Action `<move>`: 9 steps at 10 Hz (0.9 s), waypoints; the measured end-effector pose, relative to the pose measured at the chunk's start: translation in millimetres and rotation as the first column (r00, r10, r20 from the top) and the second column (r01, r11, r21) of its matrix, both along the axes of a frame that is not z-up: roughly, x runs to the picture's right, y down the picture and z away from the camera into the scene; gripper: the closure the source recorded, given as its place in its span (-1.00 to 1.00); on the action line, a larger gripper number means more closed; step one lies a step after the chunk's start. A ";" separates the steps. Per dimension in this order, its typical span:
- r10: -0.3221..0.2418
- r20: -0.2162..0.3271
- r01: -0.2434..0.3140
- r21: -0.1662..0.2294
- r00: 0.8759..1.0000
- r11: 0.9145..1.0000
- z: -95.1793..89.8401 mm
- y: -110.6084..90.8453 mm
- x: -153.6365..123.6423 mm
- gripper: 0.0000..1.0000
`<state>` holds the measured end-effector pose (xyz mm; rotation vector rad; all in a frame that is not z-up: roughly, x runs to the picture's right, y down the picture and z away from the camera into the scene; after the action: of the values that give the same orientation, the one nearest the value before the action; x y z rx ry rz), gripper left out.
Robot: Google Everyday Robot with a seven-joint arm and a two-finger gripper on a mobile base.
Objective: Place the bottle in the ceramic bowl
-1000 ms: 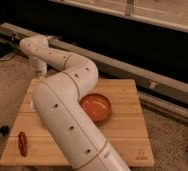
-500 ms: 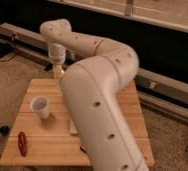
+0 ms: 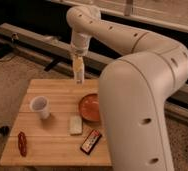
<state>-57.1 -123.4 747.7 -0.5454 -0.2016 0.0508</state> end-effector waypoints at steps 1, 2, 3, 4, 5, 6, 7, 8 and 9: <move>0.006 -0.012 -0.007 -0.010 1.000 1.000 2.0 5.3 7.7 1.00; 0.015 -0.030 -0.016 -0.027 0.999 0.999 6.7 15.6 17.6 1.00; 0.022 -0.046 -0.024 -0.049 0.999 0.999 12.0 29.6 28.6 1.00; 0.032 -0.065 -0.036 -0.071 0.997 0.997 16.2 43.2 43.5 0.97; 0.039 -0.077 -0.046 -0.087 0.996 0.995 18.5 52.0 52.3 0.89; 0.052 -0.092 -0.063 -0.115 0.994 0.991 20.4 66.6 61.9 0.61; 0.058 -0.098 -0.071 -0.132 0.993 0.989 20.8 75.0 66.2 0.45; 0.066 -0.106 -0.081 -0.148 0.992 0.986 20.7 83.0 72.2 0.26; 0.066 -0.108 -0.084 -0.168 0.992 0.982 21.0 93.7 72.7 0.05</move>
<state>15.6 -29.7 768.7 -0.7057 -0.1183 0.1706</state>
